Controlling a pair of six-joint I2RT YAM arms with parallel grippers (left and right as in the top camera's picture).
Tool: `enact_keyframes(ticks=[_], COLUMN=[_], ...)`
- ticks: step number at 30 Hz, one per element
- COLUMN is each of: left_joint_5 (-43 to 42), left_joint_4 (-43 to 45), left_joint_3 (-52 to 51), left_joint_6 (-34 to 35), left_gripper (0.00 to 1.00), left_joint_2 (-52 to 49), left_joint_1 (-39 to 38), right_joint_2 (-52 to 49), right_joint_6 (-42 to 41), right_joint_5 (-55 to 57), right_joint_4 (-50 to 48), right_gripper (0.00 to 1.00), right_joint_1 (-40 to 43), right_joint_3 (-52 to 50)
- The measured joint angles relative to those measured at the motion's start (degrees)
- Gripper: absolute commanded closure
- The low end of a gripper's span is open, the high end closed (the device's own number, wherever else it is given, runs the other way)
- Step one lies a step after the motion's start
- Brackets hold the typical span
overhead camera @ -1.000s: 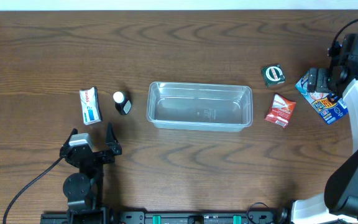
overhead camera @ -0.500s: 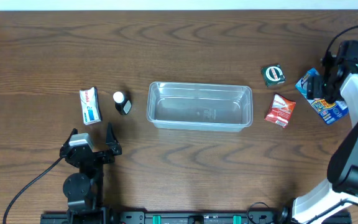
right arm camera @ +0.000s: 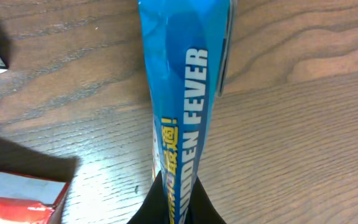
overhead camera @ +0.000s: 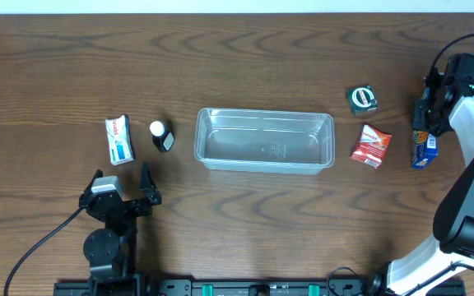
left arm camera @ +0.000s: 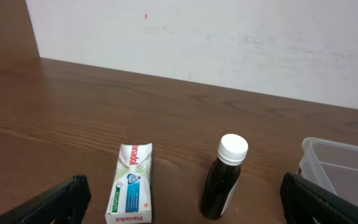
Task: Pack container
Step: 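Reach right gripper to the blue snack box and grasp it, then lift the blue box and carry it over the clear container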
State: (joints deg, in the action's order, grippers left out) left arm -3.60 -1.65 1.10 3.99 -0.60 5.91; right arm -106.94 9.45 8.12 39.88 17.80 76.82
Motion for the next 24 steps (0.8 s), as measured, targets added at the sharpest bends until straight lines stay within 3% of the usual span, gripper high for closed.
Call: enact_keyframes(ticks=[6, 11, 18, 21, 24], left_joint_5=[0.00, 0.00, 0.00, 0.00, 0.00], left_joint_4=[0.00, 0.00, 0.00, 0.00, 0.00], left_joint_3=[0.00, 0.00, 0.00, 0.00, 0.00], left_joint_6=[0.00, 0.00, 0.00, 0.00, 0.00], left_gripper=[0.02, 0.02, 0.02, 0.02, 0.02], left_joint_2=[0.00, 0.00, 0.00, 0.00, 0.02], left_joint_1=[0.00, 0.00, 0.00, 0.00, 0.00], right_joint_2=[5.27, 17.31, 30.42, 31.71, 30.21], right_joint_6=[-2.40, -2.73, 11.34, 17.18, 22.71], right_joint_5=[-1.05, -12.15, -38.71, -41.68, -37.88], right_joint_4=[0.15, -2.49, -4.24, 0.04, 4.59], right_gripper=[0.99, 0.99, 0.99, 0.99, 0.99], right_joint_1=[-0.85, -3.80, -14.88, -21.16, -27.71], right_joint_3=[0.02, 1.44, 3.98, 4.04, 4.02])
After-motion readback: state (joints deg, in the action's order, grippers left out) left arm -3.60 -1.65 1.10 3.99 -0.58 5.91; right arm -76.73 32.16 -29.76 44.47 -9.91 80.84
